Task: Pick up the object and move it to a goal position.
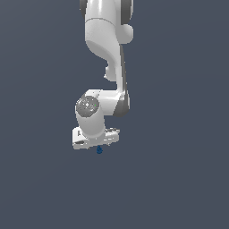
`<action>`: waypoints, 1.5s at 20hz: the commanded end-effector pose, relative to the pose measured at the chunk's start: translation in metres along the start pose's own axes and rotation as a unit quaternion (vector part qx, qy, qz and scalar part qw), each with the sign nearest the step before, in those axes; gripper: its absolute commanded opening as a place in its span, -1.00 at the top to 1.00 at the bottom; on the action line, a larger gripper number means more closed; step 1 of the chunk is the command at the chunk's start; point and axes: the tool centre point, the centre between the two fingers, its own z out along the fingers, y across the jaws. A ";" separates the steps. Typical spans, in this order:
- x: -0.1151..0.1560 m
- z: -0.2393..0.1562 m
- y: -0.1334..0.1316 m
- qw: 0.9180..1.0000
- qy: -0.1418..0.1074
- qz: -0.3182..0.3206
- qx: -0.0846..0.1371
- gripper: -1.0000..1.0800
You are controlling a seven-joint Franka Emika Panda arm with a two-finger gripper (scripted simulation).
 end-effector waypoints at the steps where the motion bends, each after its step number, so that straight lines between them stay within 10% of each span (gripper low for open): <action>1: -0.001 0.015 0.000 1.000 -0.001 0.000 0.000 -0.92; 9: 0.001 0.028 0.001 1.000 0.000 -0.001 0.000 -0.92; 10: 0.001 0.028 0.001 1.000 0.000 -0.001 0.000 1.00; 30: -0.003 0.003 -0.007 1.000 0.000 -0.001 0.000 1.00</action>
